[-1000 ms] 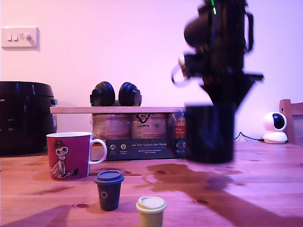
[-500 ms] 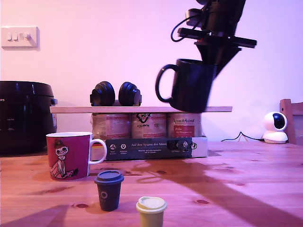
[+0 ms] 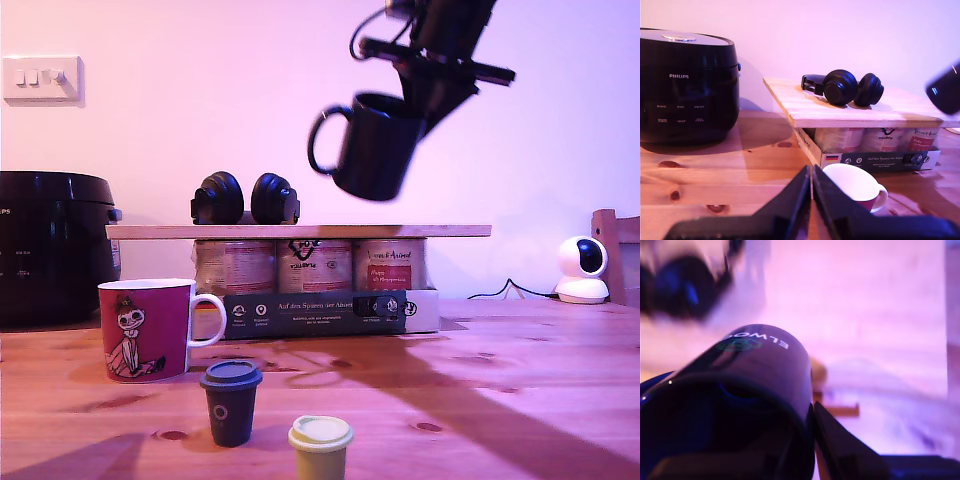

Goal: Pick up the blue coffee cup and place it on the shelf behind you

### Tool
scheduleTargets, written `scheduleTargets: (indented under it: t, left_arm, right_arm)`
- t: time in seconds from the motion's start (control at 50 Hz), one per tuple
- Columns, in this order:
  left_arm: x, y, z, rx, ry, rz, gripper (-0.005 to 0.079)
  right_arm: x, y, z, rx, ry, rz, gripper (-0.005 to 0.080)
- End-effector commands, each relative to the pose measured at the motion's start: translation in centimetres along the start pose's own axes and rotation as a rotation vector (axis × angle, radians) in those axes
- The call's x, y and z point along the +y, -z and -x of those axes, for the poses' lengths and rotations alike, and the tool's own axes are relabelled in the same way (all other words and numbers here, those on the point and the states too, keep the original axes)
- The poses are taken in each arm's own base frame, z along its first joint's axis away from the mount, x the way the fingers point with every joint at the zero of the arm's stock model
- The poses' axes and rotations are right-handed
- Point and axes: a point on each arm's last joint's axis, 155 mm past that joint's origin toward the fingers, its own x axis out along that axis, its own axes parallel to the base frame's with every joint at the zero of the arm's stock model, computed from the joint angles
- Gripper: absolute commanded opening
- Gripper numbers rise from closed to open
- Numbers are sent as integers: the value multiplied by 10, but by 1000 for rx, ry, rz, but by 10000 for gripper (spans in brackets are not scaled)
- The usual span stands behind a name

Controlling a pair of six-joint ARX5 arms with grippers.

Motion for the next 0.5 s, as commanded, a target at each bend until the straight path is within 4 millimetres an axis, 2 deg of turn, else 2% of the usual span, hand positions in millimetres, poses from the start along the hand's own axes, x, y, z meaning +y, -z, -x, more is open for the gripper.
scheduleTargets:
  t: [0.0, 0.48]
  left_arm:
    - [-4, -2, 1, -10, 16, -25, -20]
    - [-10, 4, 1, 15, 52, -71, -20]
  right_arm:
    - [-3, -26, 13, -91, -9, -22, -11]
    - [-11, -79, 18, -298, -32, -64, -12]
